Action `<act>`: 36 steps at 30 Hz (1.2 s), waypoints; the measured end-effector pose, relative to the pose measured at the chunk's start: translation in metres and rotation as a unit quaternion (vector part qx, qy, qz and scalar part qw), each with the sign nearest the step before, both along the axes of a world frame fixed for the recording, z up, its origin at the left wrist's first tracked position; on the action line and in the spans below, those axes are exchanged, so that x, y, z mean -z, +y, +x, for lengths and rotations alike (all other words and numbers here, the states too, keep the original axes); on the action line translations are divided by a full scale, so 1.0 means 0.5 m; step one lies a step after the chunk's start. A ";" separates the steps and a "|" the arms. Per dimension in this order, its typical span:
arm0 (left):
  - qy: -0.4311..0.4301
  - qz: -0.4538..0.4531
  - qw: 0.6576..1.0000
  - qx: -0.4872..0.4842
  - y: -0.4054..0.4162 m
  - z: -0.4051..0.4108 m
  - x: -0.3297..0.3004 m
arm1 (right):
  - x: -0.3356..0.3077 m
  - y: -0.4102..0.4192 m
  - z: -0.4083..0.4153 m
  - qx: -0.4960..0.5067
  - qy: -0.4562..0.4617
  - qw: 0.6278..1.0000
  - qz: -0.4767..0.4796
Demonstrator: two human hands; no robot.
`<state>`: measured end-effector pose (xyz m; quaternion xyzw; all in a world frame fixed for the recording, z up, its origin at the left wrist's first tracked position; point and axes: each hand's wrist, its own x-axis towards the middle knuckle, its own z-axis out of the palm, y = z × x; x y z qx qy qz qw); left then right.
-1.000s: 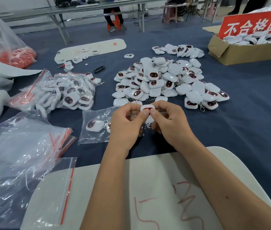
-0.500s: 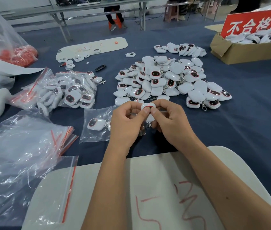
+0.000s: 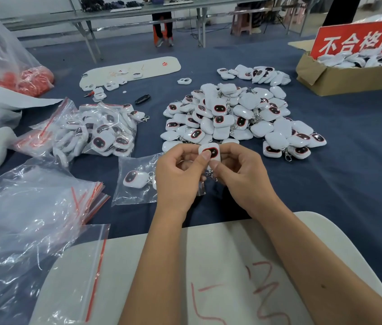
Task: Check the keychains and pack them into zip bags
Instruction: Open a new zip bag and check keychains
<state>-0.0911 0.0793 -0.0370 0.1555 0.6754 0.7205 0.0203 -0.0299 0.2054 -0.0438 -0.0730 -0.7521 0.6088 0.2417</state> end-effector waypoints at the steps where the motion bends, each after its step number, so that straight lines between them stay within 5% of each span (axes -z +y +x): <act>1: 0.002 -0.003 1.000 -0.001 0.003 0.002 0.000 | 0.001 0.002 0.000 0.008 0.002 1.000 -0.004; 10: 0.138 -0.257 0.944 -0.157 0.010 0.006 0.013 | 0.005 0.007 -0.002 0.056 0.004 0.995 -0.087; 23: 0.139 -0.381 0.882 -0.239 -0.003 0.005 0.006 | 0.010 0.008 -0.006 0.037 -0.007 0.997 -0.061; 36: 0.165 -0.311 0.915 -0.195 0.002 0.003 0.005 | 0.008 -0.001 -0.006 0.009 -0.025 0.999 -0.028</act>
